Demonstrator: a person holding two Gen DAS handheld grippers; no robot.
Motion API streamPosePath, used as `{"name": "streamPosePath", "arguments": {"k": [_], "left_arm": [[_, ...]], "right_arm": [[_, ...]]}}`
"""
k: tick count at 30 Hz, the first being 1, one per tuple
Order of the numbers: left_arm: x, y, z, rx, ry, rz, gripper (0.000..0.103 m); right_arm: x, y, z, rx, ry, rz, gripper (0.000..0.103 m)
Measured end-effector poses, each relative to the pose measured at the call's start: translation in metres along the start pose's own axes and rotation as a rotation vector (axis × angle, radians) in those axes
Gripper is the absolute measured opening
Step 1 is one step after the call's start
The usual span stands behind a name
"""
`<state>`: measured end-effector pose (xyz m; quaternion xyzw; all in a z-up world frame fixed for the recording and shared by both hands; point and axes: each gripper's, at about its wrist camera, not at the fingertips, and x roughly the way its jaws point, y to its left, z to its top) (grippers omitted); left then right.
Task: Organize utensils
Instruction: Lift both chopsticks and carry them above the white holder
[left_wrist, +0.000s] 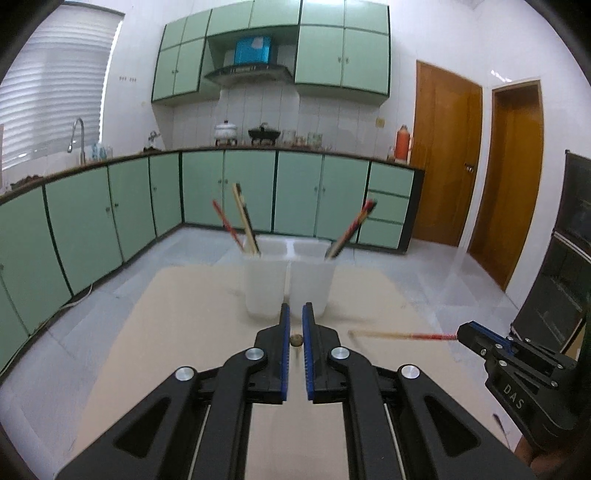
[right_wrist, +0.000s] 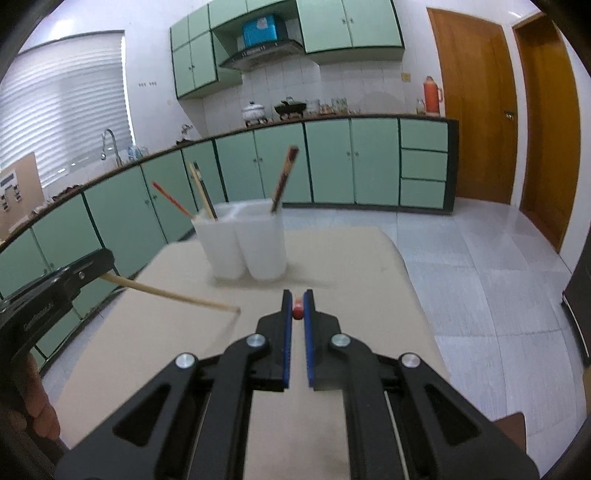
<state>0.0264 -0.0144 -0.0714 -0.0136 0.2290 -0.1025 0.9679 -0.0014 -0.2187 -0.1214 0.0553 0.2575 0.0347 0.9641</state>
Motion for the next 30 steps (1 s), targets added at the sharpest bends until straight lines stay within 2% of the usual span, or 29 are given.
{"name": "streamPosePath", "arguments": {"k": [4, 9, 17, 26, 30], "left_arm": [[0.0, 0.0, 0.028, 0.009, -0.032, -0.018, 0.007], [0.006, 0.003, 0.059, 0.015, -0.039, -0.058, 0.006], [0.003, 0.01, 0.087, 0.0, -0.054, -0.104, 0.006], [0.006, 0.016, 0.124, 0.008, -0.124, -0.101, 0.006], [0.01, 0.02, 0.153, 0.004, -0.17, -0.098, 0.006]], "right_arm": [[-0.005, 0.001, 0.032, -0.003, -0.018, 0.039, 0.005], [-0.001, -0.001, 0.07, -0.004, 0.029, 0.108, 0.005], [0.005, 0.005, 0.112, -0.016, 0.066, 0.199, 0.005], [0.006, 0.011, 0.168, -0.037, 0.008, 0.251, 0.005], [0.008, 0.011, 0.197, -0.026, -0.019, 0.287, 0.005]]}}
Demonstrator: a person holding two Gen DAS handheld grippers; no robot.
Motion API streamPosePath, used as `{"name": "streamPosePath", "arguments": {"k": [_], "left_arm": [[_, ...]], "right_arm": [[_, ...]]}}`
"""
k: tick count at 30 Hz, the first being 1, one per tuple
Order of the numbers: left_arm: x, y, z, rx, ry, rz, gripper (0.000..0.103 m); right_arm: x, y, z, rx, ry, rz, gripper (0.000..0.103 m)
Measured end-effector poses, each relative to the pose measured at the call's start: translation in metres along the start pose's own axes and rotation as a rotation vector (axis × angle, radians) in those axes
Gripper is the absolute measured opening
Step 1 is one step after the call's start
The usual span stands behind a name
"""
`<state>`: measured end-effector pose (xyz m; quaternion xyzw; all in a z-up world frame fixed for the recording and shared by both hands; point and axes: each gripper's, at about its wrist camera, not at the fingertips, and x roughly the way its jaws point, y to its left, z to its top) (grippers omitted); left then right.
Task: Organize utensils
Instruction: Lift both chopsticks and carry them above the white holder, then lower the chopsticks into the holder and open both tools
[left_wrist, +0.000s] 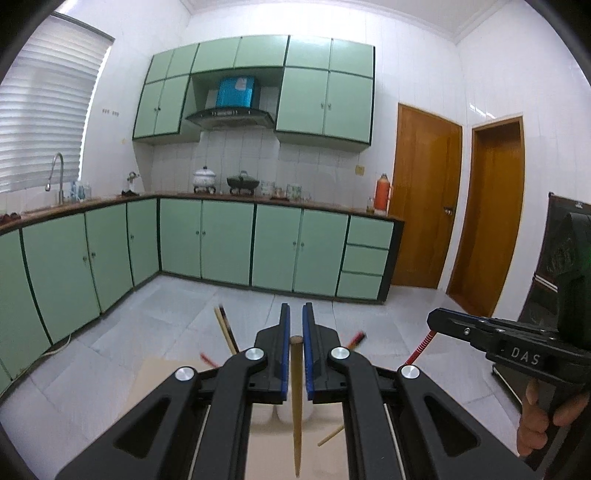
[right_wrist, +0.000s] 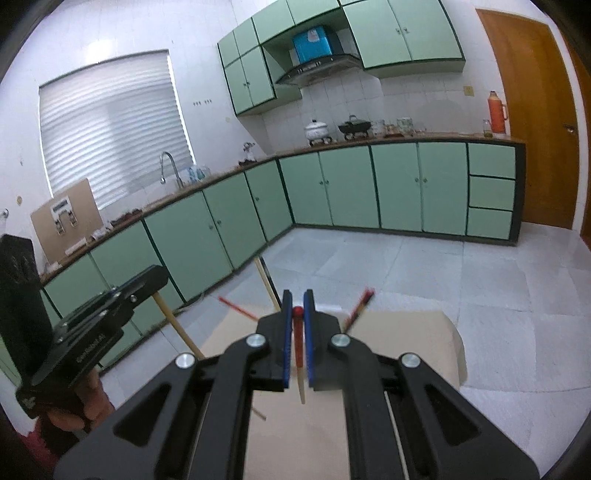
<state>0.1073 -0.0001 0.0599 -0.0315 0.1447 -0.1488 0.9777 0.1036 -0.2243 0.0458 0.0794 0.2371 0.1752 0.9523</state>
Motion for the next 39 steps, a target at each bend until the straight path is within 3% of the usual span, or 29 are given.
{"name": "streamPosePath", "arguments": {"k": [9, 16, 27, 35, 39], "left_arm": [[0.028, 0.011, 0.064, 0.026, -0.112, 0.025, 0.006], [0.081, 0.018, 0.086, 0.047, -0.14, 0.058, 0.006], [0.162, 0.043, 0.029, 0.007, 0.015, 0.084, 0.006], [0.181, 0.051, -0.008, 0.002, 0.097, 0.086, 0.007], [0.18, 0.053, -0.017, -0.004, 0.121, 0.091, 0.011]], "right_arm": [[0.018, 0.004, 0.061, -0.068, -0.076, -0.025, 0.005], [0.059, -0.001, 0.071, -0.105, -0.06, -0.068, 0.005], [0.14, -0.018, 0.036, -0.088, 0.066, -0.084, 0.005], [0.165, -0.019, 0.005, -0.071, 0.148, -0.074, 0.005], [0.166, -0.019, -0.005, -0.064, 0.164, -0.087, 0.013]]}}
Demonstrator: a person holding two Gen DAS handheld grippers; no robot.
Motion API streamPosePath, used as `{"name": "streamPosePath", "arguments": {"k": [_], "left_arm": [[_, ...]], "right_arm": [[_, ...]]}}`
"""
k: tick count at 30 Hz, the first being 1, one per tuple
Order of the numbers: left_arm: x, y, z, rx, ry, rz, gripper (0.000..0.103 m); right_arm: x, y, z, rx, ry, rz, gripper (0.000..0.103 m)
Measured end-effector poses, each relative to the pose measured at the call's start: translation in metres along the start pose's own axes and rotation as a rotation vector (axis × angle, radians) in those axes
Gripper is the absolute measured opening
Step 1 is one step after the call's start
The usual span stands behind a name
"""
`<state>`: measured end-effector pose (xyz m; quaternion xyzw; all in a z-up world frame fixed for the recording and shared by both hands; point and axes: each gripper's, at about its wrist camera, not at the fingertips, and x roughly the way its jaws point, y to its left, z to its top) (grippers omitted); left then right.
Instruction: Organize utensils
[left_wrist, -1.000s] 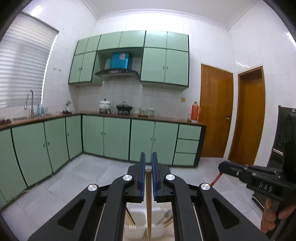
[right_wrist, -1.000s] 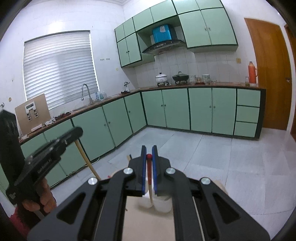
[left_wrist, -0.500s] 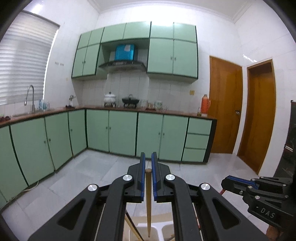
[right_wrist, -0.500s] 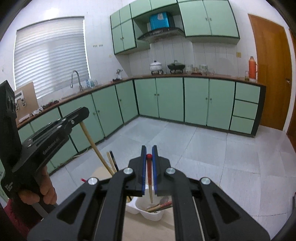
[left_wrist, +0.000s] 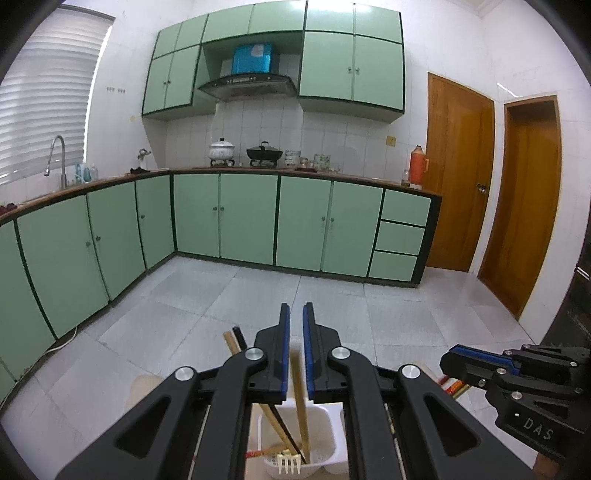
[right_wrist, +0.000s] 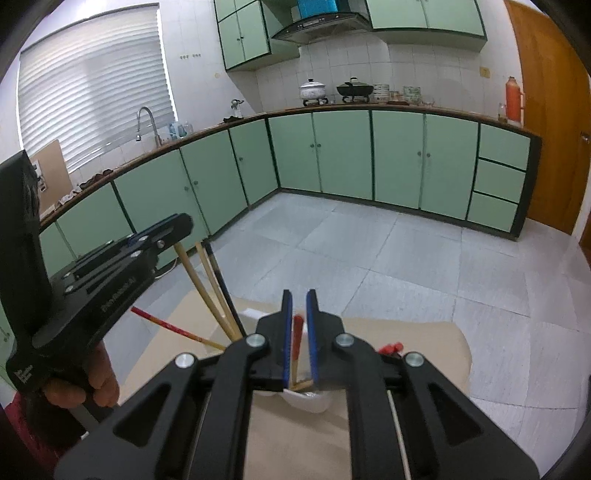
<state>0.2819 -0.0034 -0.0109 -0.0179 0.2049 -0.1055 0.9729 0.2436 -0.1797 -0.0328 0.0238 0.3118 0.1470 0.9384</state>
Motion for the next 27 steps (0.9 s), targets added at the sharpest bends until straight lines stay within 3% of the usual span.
{"name": "streamPosePath", "arguments": {"k": [2, 6, 14, 18, 22, 27], "left_arm": [[-0.004, 0.001, 0.0, -0.004, -0.001, 0.001, 0.021], [-0.021, 0.006, 0.003, -0.017, -0.03, 0.01, 0.037], [-0.075, 0.004, 0.004, -0.019, -0.096, 0.055, 0.082], [-0.103, -0.001, -0.005, -0.01, -0.108, 0.062, 0.091], [-0.128, -0.003, -0.016, -0.018, -0.107, 0.06, 0.097], [-0.154, -0.004, -0.032, -0.023, -0.087, 0.076, 0.097]], "right_arm": [[-0.003, -0.001, -0.001, 0.008, -0.005, -0.005, 0.016], [-0.027, -0.006, -0.004, 0.024, -0.062, -0.049, 0.04], [-0.08, -0.014, -0.021, 0.033, -0.148, -0.125, 0.074], [-0.101, -0.011, -0.038, 0.035, -0.168, -0.146, 0.088], [-0.115, -0.007, -0.052, 0.033, -0.167, -0.153, 0.094], [-0.131, 0.0, -0.069, 0.047, -0.16, -0.139, 0.098]]}}
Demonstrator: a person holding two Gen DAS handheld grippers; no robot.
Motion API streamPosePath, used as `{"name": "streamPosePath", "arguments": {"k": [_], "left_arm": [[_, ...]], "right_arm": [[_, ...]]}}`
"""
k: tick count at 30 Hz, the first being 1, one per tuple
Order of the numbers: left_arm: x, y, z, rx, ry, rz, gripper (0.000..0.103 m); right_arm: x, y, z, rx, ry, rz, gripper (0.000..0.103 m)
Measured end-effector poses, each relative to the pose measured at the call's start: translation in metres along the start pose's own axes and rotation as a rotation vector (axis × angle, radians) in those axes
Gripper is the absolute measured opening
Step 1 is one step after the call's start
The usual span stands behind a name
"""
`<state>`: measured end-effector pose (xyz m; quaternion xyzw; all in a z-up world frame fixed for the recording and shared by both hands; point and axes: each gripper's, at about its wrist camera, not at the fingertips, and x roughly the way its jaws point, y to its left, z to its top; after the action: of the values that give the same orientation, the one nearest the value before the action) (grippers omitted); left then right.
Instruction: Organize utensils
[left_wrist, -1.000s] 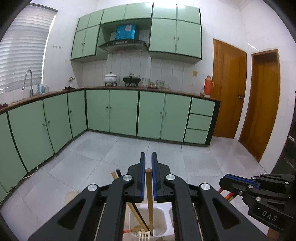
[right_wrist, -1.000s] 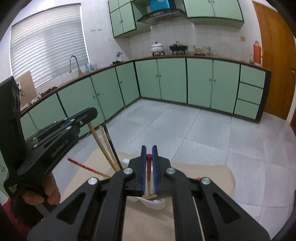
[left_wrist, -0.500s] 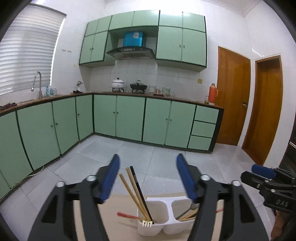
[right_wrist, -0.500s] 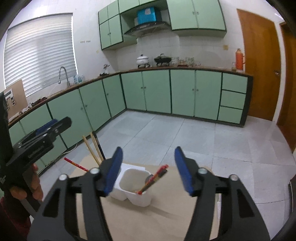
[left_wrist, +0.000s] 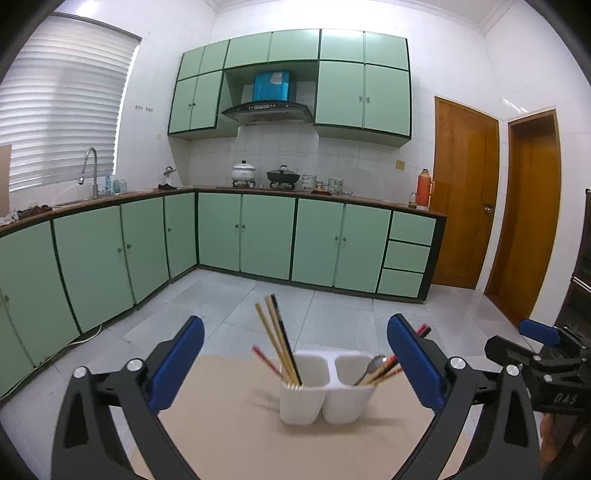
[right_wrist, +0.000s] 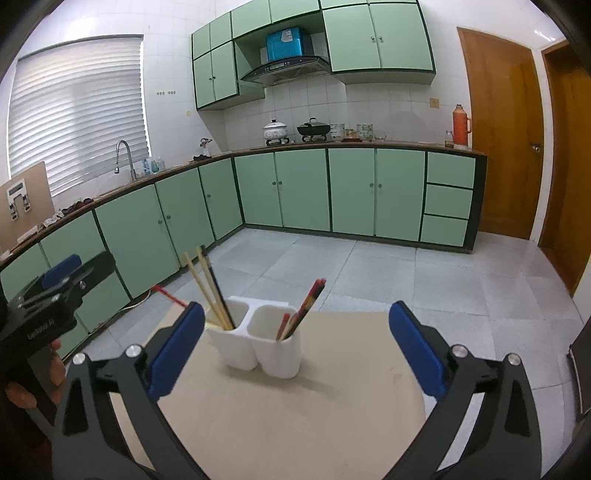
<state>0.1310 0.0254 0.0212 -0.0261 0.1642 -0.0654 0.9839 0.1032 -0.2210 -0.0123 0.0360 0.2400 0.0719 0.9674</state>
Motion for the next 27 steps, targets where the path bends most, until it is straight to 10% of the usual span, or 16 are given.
{"name": "streamPosePath", "arguments": {"k": [27], "left_arm": [[-0.076, -0.003, -0.052, 0.046, 0.048, 0.019, 0.097]], "right_arm": [[-0.046, 0.037, -0.044, -0.033, -0.021, 0.05, 0.098]]}}
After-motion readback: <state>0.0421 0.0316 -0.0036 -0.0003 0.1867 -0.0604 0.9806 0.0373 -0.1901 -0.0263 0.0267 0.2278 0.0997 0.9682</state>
